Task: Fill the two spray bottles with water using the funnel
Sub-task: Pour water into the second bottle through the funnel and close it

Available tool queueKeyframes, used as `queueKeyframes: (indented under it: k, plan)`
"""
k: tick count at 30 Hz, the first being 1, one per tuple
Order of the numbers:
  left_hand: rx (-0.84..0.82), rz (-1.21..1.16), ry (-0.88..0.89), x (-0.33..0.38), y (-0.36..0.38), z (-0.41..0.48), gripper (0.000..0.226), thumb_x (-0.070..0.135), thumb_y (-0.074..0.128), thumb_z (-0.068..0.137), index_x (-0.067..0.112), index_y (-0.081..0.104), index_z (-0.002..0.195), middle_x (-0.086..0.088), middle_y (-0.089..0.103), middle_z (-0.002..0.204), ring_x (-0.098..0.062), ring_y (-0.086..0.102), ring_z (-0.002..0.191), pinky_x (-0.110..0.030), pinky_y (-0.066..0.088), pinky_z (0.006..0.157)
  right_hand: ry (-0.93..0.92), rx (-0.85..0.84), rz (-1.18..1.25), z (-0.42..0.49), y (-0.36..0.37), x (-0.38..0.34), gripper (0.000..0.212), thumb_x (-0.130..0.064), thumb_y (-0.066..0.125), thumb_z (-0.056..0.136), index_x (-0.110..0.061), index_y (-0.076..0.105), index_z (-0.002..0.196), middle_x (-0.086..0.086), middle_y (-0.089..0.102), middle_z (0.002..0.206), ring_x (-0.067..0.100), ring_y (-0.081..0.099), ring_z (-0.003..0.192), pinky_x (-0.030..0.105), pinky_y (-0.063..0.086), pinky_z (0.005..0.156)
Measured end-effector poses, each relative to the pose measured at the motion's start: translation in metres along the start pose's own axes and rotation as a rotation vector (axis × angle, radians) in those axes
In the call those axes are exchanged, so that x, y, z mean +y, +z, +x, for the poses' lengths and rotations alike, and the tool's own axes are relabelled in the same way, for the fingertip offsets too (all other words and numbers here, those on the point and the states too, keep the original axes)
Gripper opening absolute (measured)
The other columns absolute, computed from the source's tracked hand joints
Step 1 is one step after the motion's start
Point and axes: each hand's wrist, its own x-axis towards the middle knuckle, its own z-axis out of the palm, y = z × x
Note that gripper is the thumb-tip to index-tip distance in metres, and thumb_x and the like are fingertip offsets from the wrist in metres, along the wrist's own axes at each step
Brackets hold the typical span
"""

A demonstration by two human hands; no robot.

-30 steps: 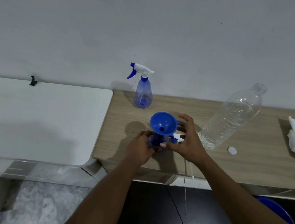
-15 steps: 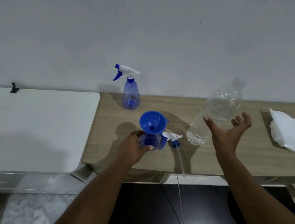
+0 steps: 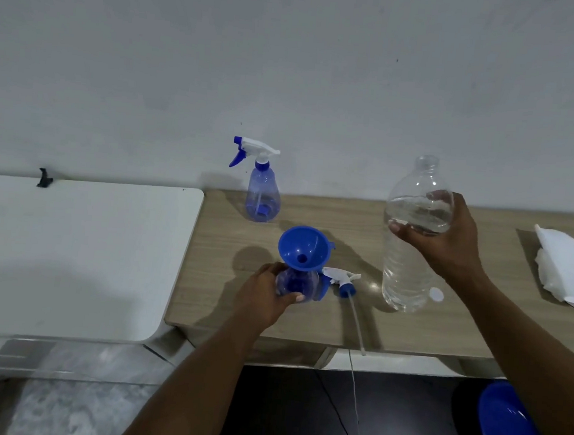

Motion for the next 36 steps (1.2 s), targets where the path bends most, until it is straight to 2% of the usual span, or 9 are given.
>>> queueKeyframes:
  k: [4, 8, 11, 16, 20, 24, 32, 36]
  plan:
    - [0.002, 0.003, 0.001, -0.002, 0.000, 0.000, 0.059, 0.044, 0.084, 0.067, 0.033, 0.060, 0.120, 0.010, 0.064, 0.112, -0.010, 0.064, 0.090, -0.035, 0.055, 0.081, -0.054, -0.259, -0.098, 0.000, -0.018, -0.020, 0.080, -0.041, 0.093, 0.055, -0.022, 0.054, 0.121, -0.014, 0.067, 0.106, -0.009, 0.066, 0.091, 0.014, 0.050, 0.077]
    - [-0.004, 0.011, 0.005, -0.002, 0.000, 0.000, 0.060, 0.044, 0.083, 0.069, 0.033, 0.058, 0.122, 0.012, 0.062, 0.116, -0.010, 0.064, 0.093, -0.036, 0.056, 0.083, -0.125, -0.487, -0.314, -0.003, -0.024, -0.033, 0.084, -0.059, 0.087, 0.053, -0.031, 0.051, 0.123, -0.004, 0.068, 0.104, 0.007, 0.067, 0.093, 0.031, 0.055, 0.078]
    - [0.002, 0.012, 0.006, 0.000, 0.000, -0.001, 0.059, 0.042, 0.083, 0.070, 0.032, 0.058, 0.122, 0.010, 0.062, 0.117, -0.012, 0.064, 0.093, -0.037, 0.055, 0.083, -0.190, -0.585, -0.437, -0.006, -0.021, -0.033, 0.081, -0.057, 0.089, 0.058, -0.032, 0.049, 0.125, -0.005, 0.069, 0.096, 0.010, 0.069, 0.082, 0.037, 0.059, 0.076]
    - [0.007, 0.021, -0.014, 0.000, 0.001, -0.001, 0.059, 0.044, 0.083, 0.068, 0.033, 0.058, 0.121, 0.011, 0.062, 0.117, -0.011, 0.063, 0.095, -0.037, 0.055, 0.084, -0.247, -0.663, -0.589, -0.008, -0.015, -0.028, 0.083, -0.060, 0.086, 0.061, -0.031, 0.045, 0.128, -0.002, 0.069, 0.095, 0.020, 0.069, 0.079, 0.041, 0.058, 0.076]
    - [0.014, 0.016, -0.016, -0.001, 0.002, -0.001, 0.060, 0.045, 0.083, 0.067, 0.033, 0.058, 0.121, 0.011, 0.062, 0.117, -0.012, 0.063, 0.094, -0.037, 0.055, 0.083, -0.247, -0.725, -0.713, -0.005, -0.010, -0.027, 0.087, -0.073, 0.072, 0.058, -0.035, 0.039, 0.130, 0.001, 0.072, 0.093, 0.023, 0.067, 0.079, 0.041, 0.056, 0.076]
    - [0.012, 0.028, -0.026, -0.002, 0.002, 0.000, 0.062, 0.045, 0.083, 0.068, 0.032, 0.058, 0.123, 0.010, 0.062, 0.120, -0.014, 0.063, 0.099, -0.038, 0.054, 0.085, -0.277, -0.754, -0.848, 0.000, -0.004, -0.031, 0.089, -0.068, 0.075, 0.065, -0.033, 0.036, 0.136, 0.003, 0.072, 0.100, 0.026, 0.064, 0.087, 0.039, 0.053, 0.078]
    - [0.019, 0.027, -0.021, -0.001, 0.001, 0.000, 0.062, 0.044, 0.084, 0.068, 0.030, 0.059, 0.123, 0.007, 0.062, 0.120, -0.015, 0.065, 0.095, -0.032, 0.052, 0.081, -0.331, -0.788, -0.971, 0.004, 0.005, -0.046, 0.090, -0.064, 0.075, 0.070, -0.029, 0.032, 0.142, -0.004, 0.068, 0.085, 0.023, 0.056, 0.082, 0.038, 0.051, 0.078]
    - [0.017, 0.030, -0.025, -0.001, 0.001, -0.001, 0.061, 0.045, 0.084, 0.068, 0.030, 0.059, 0.122, 0.007, 0.064, 0.118, -0.015, 0.065, 0.091, -0.030, 0.051, 0.077, -0.330, -0.808, -1.003, 0.006, 0.008, -0.050, 0.090, -0.066, 0.073, 0.069, -0.030, 0.033, 0.141, -0.006, 0.063, 0.083, 0.024, 0.058, 0.086, 0.037, 0.051, 0.078]
